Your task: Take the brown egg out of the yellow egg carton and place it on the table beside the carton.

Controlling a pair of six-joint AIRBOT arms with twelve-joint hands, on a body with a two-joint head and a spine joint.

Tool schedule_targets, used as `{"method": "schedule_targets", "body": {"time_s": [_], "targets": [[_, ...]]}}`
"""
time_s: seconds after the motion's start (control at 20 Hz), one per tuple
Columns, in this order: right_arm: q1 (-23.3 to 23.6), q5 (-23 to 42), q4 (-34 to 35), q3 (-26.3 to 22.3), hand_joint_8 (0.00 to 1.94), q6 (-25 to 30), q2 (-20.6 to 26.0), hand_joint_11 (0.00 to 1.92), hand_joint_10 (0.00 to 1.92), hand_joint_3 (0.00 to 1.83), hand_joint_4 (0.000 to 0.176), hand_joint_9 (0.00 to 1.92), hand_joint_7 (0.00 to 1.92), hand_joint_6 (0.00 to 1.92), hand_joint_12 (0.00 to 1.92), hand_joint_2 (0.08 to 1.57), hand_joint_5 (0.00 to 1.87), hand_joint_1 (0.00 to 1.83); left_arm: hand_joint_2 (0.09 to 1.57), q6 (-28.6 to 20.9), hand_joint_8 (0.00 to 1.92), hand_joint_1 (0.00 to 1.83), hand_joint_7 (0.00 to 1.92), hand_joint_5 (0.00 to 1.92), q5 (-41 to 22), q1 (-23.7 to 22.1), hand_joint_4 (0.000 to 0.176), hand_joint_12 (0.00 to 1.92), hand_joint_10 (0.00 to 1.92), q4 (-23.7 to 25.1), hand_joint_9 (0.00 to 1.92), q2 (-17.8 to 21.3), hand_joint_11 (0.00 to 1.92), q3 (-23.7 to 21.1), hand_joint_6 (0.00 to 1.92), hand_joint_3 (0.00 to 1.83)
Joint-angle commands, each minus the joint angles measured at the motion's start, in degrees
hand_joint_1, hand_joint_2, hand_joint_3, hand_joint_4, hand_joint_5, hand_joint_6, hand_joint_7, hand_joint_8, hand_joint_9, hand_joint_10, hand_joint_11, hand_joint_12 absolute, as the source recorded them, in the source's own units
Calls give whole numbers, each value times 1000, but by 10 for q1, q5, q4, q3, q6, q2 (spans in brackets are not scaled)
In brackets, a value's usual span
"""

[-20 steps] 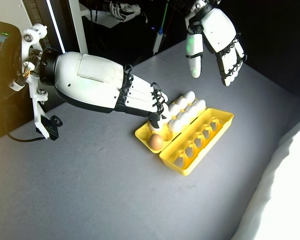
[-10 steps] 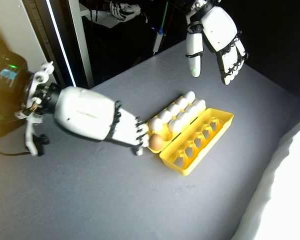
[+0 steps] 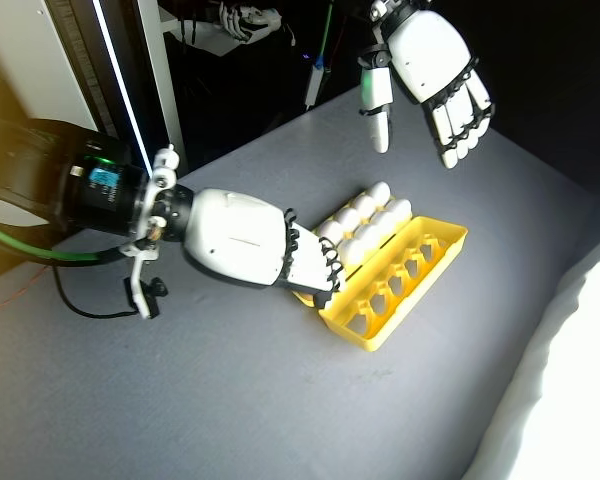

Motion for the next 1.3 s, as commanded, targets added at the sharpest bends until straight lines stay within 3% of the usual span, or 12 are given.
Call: {"method": "schedule_targets", "body": {"time_s": [0.0, 0.15, 0.25, 0.6, 0.7, 0.85, 1.25], "targets": [[6, 47, 0, 5, 16, -5, 4, 0, 475, 9, 0, 23, 227, 14, 1122, 1164, 225, 1274, 1234, 3, 2, 0, 318, 321, 37, -7, 0, 625, 0, 51, 284, 5, 0, -2, 1, 1], [7, 39, 0, 19, 5, -9, -14, 0, 475, 13, 0, 25, 219, 10, 1080, 1184, 232, 1260, 1231, 6, 5, 13, 332, 335, 40, -10, 0, 652, 4, 44, 300, 5, 0, -2, 3, 0], [8, 46, 8, 34, 0, -10, -26, 0, 355, 23, 0, 1, 132, 2, 735, 1255, 147, 1203, 1228, 9, 3, 12, 344, 335, 45, -12, 0, 684, 3, 38, 310, 4, 0, -3, 1, 0], [8, 58, 18, 81, 22, -10, -72, 0, 414, 0, 0, 72, 257, 31, 969, 1197, 269, 1250, 1234, 9, 8, 27, 379, 363, 46, -16, 0, 709, 8, 31, 345, 4, 10, -3, 4, 0], [5, 64, 22, 92, 17, -10, -85, 0, 546, 0, 0, 39, 291, 31, 1036, 1174, 310, 1249, 1240, 9, 0, 20, 340, 344, 46, -15, 0, 666, 2, 34, 316, 4, 0, -3, 1, 1], [6, 67, 31, 96, 35, -10, -96, 0, 607, 0, 0, 103, 372, 52, 1187, 1125, 396, 1272, 1244, 9, 8, 41, 369, 364, 46, -13, 0, 699, 7, 39, 338, 4, 0, -2, 5, 1], [-11, 79, 31, 106, 75, -13, -113, 0, 762, 0, 0, 213, 536, 59, 1369, 1099, 491, 1211, 1254, 9, 1, 64, 392, 372, 45, -13, 0, 715, 1, 39, 354, 4, 0, -2, 0, 3]]}}
